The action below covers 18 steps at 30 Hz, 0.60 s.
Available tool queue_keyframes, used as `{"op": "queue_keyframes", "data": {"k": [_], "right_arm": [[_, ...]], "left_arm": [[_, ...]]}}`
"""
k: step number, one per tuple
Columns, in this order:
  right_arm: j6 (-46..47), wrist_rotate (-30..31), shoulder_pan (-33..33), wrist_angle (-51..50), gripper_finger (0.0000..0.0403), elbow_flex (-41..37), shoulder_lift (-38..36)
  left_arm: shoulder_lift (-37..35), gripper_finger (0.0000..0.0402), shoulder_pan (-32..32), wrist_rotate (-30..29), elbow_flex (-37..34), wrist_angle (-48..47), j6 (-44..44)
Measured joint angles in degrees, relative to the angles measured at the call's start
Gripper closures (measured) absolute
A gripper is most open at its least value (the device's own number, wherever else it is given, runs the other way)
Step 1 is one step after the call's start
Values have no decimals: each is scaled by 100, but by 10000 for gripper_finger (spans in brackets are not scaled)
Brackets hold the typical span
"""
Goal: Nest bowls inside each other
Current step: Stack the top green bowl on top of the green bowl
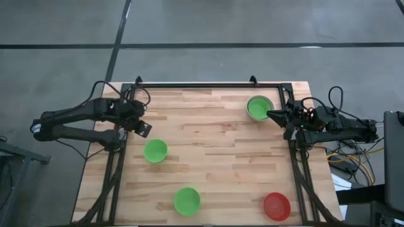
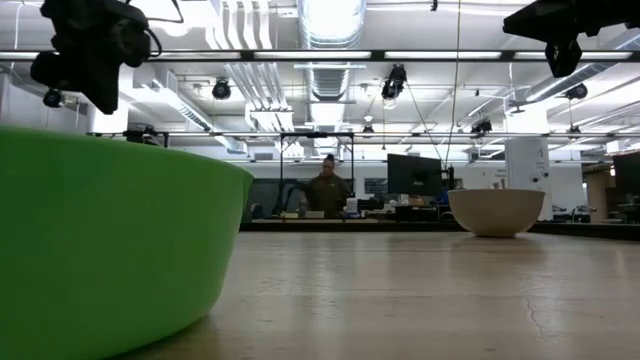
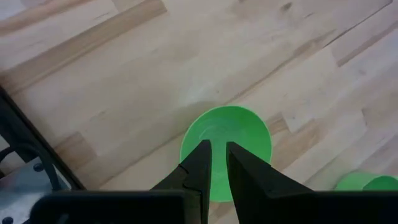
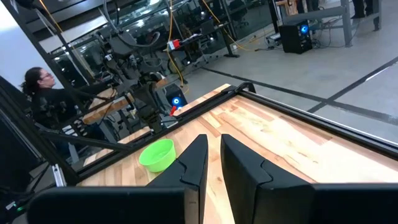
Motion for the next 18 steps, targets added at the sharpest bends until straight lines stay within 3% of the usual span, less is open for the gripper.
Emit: {"op": "queue_keyframes", "data": {"k": [6,18], "right_arm": [[1,0,1,0,360,0,0],[0,0,0,0,360,0,0]], "left_arm": [[-7,348,-20,368,-161,-217,-203],[8,348,-20,1078,-850,246,-367]]}}
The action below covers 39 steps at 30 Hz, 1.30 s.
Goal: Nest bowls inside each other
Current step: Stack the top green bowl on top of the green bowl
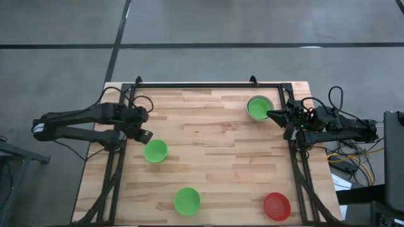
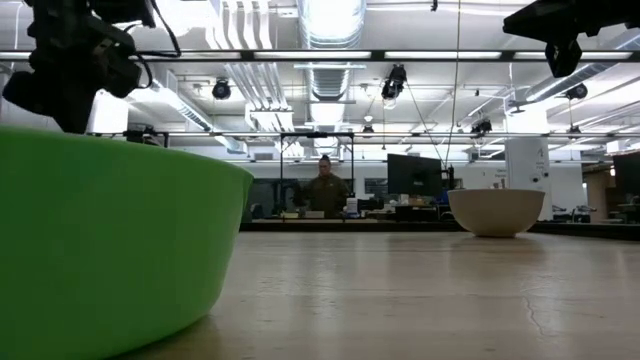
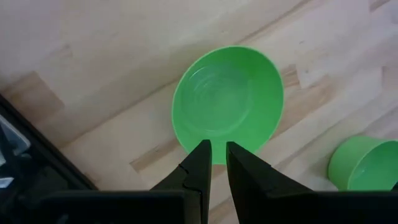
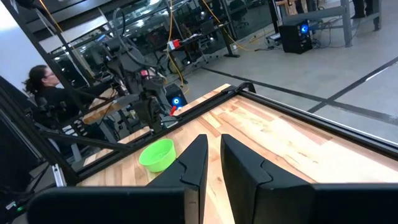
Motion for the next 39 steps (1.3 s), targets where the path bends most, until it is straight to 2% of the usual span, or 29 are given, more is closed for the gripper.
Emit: {"op": "queue_keyframes", "data": {"k": [5,15,21,25,39], "right_arm": [[0,-2,2,-1,360,0,-2],[0,0,0,0,360,0,0],[0,0,2,0,360,0,0],[0,0,0,-1,360,0,0],[0,-1,0,0,360,0,0]], "left_arm": [[0,348,0,199,-316,155,-541],[0,348,0,382,-1010,974,-565],[-2,348,0,4,-1050,1030,-16],[-2,348,1,-279,-1050,965,-16],[-11,348,2,-380,-1111,855,2]]}}
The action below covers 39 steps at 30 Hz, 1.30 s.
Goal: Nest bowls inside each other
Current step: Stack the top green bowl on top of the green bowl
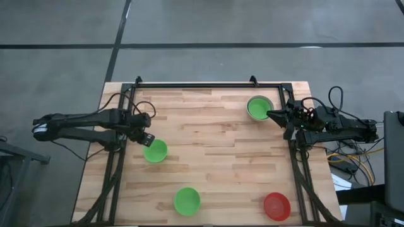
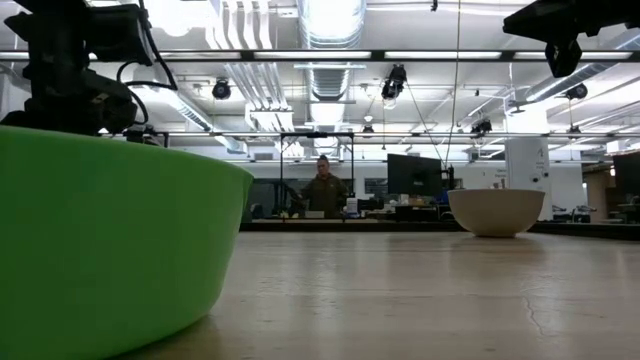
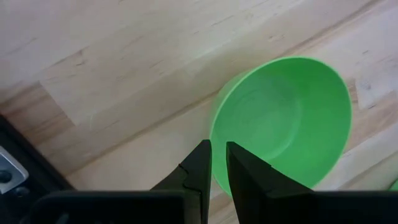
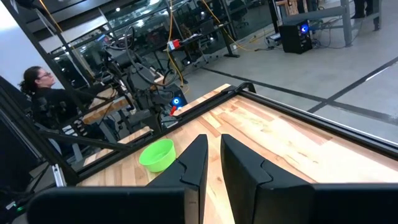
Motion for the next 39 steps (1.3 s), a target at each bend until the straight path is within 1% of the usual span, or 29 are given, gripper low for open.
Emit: {"op": "queue_keyframes", "data": {"k": [12,14,17,21,28,36,39], "right_arm": [[0,1,1,0,360,0,-1],[0,1,1,-1,360,0,0],[0,0,2,-2,360,0,0],[0,-1,0,0,360,0,0],[0,1,2,0,360,0,0],[0,1,2,0,360,0,0],[0,1,2,0,360,0,0]], "left_arm": [[0,348,0,6,0,27,-14],[-2,341,2,69,0,29,-65],[-13,322,0,227,0,36,-75],[-17,305,0,258,0,75,-60],[-89,300,7,246,20,143,17],[-216,299,9,33,0,232,270],[-215,288,9,32,-3,267,259]]}}
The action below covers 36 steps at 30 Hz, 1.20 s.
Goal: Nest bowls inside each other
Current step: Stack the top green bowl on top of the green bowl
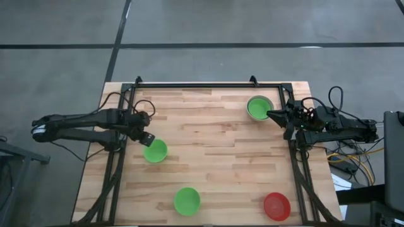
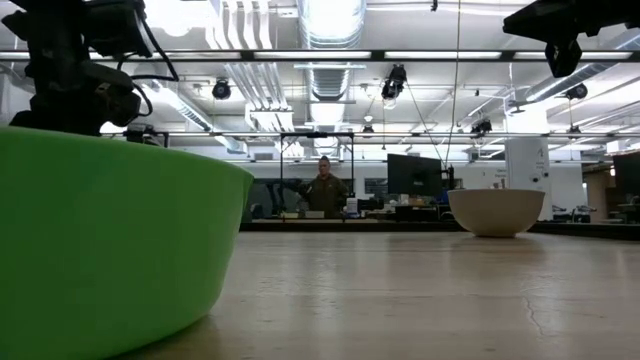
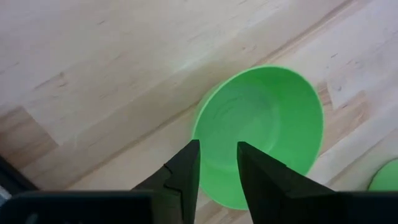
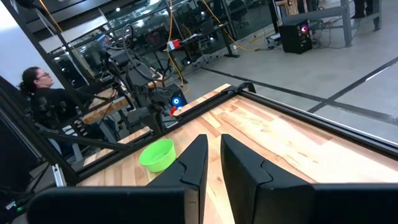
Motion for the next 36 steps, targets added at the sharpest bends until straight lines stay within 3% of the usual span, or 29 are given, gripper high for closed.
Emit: {"op": "queue_keyframes", "data": {"k": [8,19,36], "right_arm": [[0,0,0,-2,360,0,0],[0,-1,0,-2,360,0,0],[0,0,0,0,360,0,0]], "left_arm": [[-1,240,-2,-10,-43,133,263],[0,241,-7,289,-717,778,280],[0,244,-4,288,-956,925,190]]}}
